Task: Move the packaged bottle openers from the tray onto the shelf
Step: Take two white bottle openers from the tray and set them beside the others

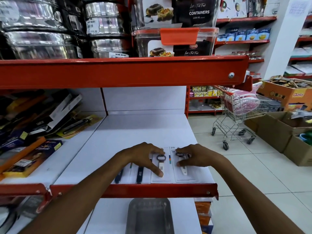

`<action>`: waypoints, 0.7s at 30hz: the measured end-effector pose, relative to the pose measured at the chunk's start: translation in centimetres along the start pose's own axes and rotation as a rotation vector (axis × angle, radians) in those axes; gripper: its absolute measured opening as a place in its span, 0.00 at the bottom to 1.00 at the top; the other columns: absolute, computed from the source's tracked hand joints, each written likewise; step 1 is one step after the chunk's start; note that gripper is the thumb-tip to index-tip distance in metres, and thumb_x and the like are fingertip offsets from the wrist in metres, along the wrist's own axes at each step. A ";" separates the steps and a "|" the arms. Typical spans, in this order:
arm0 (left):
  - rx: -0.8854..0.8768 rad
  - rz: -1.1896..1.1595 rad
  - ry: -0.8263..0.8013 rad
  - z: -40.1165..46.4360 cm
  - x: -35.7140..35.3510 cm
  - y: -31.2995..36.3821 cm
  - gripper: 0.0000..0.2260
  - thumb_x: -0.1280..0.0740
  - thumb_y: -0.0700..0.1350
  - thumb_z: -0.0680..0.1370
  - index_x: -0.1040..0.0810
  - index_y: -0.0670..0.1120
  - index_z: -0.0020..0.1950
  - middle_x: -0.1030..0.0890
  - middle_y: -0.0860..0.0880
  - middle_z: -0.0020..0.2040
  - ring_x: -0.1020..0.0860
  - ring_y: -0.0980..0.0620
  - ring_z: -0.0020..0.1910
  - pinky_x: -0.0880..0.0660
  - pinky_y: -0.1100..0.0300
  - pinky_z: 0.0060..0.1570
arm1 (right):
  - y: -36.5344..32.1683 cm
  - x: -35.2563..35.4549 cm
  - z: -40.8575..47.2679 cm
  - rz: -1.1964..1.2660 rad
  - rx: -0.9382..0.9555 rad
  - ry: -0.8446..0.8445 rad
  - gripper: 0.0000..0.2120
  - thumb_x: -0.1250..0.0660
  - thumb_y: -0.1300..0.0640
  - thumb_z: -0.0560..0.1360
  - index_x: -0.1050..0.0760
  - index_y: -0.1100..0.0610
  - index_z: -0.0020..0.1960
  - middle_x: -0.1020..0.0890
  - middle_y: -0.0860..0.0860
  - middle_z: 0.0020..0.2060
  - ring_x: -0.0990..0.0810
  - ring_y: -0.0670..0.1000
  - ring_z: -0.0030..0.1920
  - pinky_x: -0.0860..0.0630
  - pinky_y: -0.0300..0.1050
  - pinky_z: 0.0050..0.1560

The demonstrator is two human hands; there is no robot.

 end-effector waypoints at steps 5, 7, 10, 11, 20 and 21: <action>0.009 0.024 -0.003 -0.9 -0.3 0.6 0.40 0.25 0.66 0.67 0.32 0.58 0.76 0.34 0.55 0.80 0.34 0.48 0.77 0.36 0.48 0.74 | -0.3 -0.3 -0.7 -0.002 -0.010 0.033 0.32 0.27 0.39 0.69 0.27 0.50 0.70 0.22 0.47 0.67 0.23 0.48 0.64 0.27 0.41 0.63; 0.010 0.019 -0.009 -1.2 -0.3 0.7 0.41 0.24 0.66 0.66 0.32 0.58 0.76 0.34 0.55 0.80 0.34 0.49 0.77 0.36 0.47 0.75 | -0.4 -0.4 -0.9 -0.004 -0.020 0.040 0.33 0.27 0.38 0.68 0.26 0.49 0.69 0.21 0.47 0.66 0.22 0.47 0.63 0.28 0.38 0.59; 0.005 0.034 -0.021 -1.4 -0.5 0.8 0.41 0.25 0.67 0.67 0.33 0.58 0.77 0.34 0.55 0.80 0.34 0.48 0.78 0.36 0.48 0.74 | -0.6 -0.5 -1.0 -0.025 -0.027 0.044 0.33 0.27 0.38 0.68 0.26 0.50 0.69 0.21 0.47 0.66 0.22 0.48 0.63 0.32 0.36 0.53; 0.005 0.038 -0.021 -1.4 -0.6 0.8 0.41 0.25 0.67 0.67 0.33 0.58 0.77 0.34 0.55 0.80 0.35 0.48 0.78 0.36 0.48 0.74 | -0.7 -0.6 -1.1 -0.030 -0.030 0.046 0.32 0.27 0.38 0.68 0.26 0.50 0.69 0.21 0.48 0.67 0.22 0.48 0.63 0.32 0.35 0.53; 0.034 -0.047 0.029 -3.1 0.6 -0.4 0.44 0.26 0.68 0.68 0.40 0.61 0.79 0.41 0.55 0.82 0.42 0.48 0.81 0.40 0.45 0.77 | -2.3 -0.7 -1.2 -0.044 -0.034 0.076 0.37 0.29 0.39 0.71 0.35 0.53 0.75 0.30 0.51 0.74 0.29 0.52 0.71 0.32 0.45 0.70; 0.043 -0.060 0.056 -3.7 1.1 -1.0 0.44 0.26 0.68 0.67 0.40 0.61 0.79 0.41 0.55 0.82 0.42 0.48 0.81 0.40 0.46 0.77 | -3.1 -0.9 -1.1 -0.037 -0.004 0.111 0.37 0.31 0.39 0.72 0.36 0.52 0.75 0.33 0.50 0.75 0.30 0.52 0.73 0.34 0.47 0.73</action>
Point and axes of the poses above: each hand's wrist, its own z-axis towards the middle knuckle, its own x-axis out of the back of the hand, y = z × x, the point moved 8 cm from there along z, towards the middle knuckle
